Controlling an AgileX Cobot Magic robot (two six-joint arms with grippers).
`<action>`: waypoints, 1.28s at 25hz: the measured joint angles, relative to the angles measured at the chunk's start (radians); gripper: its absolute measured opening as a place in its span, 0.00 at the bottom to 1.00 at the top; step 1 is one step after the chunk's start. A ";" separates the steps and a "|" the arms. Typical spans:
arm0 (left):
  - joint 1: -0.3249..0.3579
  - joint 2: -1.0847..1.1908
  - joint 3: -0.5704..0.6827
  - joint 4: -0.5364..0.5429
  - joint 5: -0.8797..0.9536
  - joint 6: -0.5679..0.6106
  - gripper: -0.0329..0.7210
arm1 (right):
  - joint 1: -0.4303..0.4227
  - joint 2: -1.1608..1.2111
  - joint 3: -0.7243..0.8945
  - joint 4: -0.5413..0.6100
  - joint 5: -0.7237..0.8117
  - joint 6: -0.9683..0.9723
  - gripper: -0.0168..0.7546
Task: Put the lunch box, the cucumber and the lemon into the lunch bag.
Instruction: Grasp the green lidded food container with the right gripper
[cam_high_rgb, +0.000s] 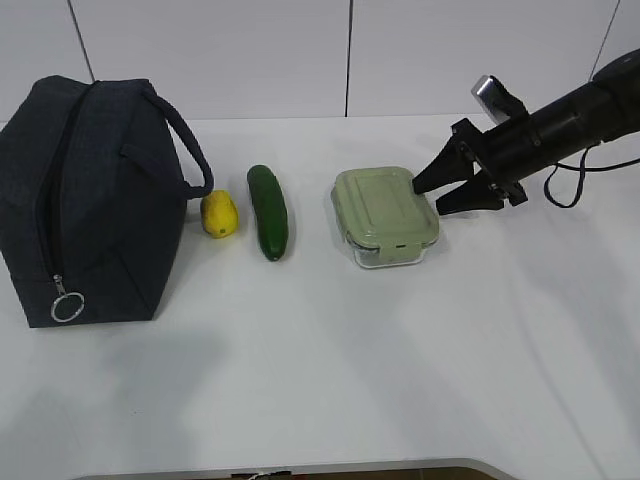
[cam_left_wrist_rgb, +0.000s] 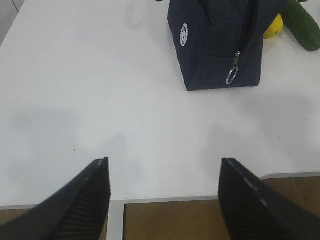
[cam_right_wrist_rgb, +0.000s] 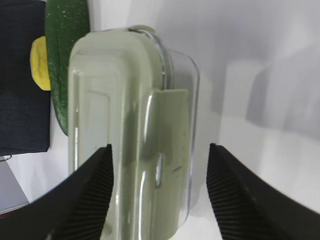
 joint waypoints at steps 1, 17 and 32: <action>0.000 0.000 0.000 0.000 0.000 0.000 0.70 | 0.000 0.011 -0.006 0.000 0.000 0.000 0.64; 0.000 0.000 0.000 0.000 0.000 0.000 0.70 | 0.038 0.031 -0.016 0.036 -0.002 -0.025 0.64; 0.000 0.000 0.000 0.000 0.000 0.000 0.70 | 0.066 0.032 -0.016 0.025 -0.003 -0.035 0.76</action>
